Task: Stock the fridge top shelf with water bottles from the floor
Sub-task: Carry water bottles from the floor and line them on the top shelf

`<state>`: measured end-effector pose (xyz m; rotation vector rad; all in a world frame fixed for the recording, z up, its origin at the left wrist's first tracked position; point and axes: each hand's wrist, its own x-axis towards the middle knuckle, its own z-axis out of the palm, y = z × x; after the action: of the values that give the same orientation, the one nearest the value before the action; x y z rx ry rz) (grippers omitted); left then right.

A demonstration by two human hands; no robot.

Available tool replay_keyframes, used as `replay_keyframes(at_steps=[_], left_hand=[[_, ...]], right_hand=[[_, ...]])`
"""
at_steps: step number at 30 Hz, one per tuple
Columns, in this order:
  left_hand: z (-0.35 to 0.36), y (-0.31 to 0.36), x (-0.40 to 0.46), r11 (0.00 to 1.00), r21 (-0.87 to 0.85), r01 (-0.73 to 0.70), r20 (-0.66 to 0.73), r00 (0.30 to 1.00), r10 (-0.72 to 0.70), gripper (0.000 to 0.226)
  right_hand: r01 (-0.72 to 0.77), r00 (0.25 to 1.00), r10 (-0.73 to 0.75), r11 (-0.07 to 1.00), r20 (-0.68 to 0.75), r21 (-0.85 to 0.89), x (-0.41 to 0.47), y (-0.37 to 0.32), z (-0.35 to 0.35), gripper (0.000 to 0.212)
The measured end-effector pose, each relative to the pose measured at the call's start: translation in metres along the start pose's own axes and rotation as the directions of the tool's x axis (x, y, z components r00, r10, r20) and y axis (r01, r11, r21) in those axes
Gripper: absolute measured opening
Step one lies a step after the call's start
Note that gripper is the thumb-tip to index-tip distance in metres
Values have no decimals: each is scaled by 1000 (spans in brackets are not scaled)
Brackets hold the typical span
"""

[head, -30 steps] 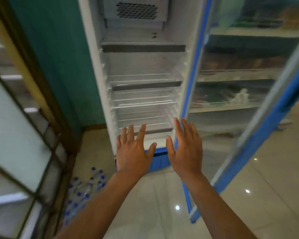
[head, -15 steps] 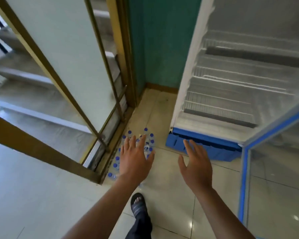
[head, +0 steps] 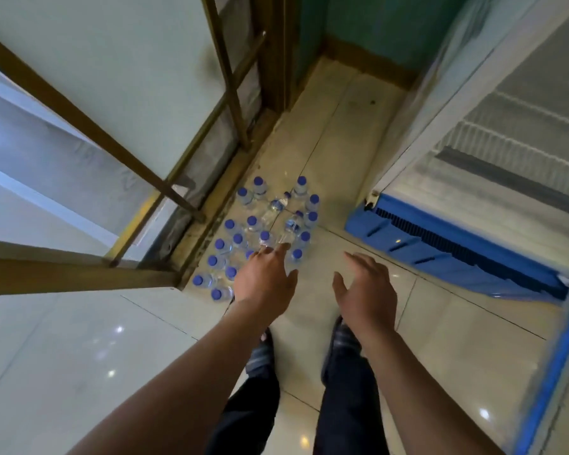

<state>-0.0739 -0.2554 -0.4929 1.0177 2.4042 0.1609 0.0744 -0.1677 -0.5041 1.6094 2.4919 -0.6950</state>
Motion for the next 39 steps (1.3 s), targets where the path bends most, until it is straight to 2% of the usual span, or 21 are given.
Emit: replay_keyframes(at_steps=[3, 7, 11, 14, 19, 24, 29, 31, 35, 39], left_hand=[[45, -1, 37, 996, -32, 79, 49, 996, -77, 57], [116, -1, 97, 954, -172, 245, 91, 968, -233, 62], [201, -4, 154, 788, -409, 460, 202, 888, -414, 70], [259, -6, 181, 674, -503, 541, 241, 837, -492, 82], [325, -16, 204, 570, -592, 570, 221, 795, -565, 90], [364, -22, 225, 483, -678, 554, 165, 755, -635, 81], [382, -24, 238, 401, -743, 536, 119, 695, -709, 74], [388, -24, 237, 389, -757, 524, 103, 685, -722, 70], [388, -27, 234, 414, -745, 522, 73, 682, -728, 57], [368, -26, 218, 459, -702, 544, 65, 691, -720, 57]], right_hand=[[1, 999, 0, 1000, 45, -8, 45, 16, 41, 45], [25, 994, -23, 1000, 104, -11, 109, 41, 104, 43], [40, 983, -45, 999, 181, 31, 169, 69, 173, 45], [66, 972, -76, 996, 224, 53, 209, 88, 220, 51], [164, 942, -181, 983, 281, 83, 251, 104, 282, 68], [250, 919, -290, 952, 266, 174, 277, 108, 318, 73], [308, 894, -350, 934, 280, 182, 294, 111, 338, 78], [312, 894, -353, 932, 275, 183, 296, 113, 343, 77], [300, 904, -342, 935, 255, 189, 295, 117, 347, 60], [235, 930, -275, 955, 244, 182, 284, 125, 329, 59]])
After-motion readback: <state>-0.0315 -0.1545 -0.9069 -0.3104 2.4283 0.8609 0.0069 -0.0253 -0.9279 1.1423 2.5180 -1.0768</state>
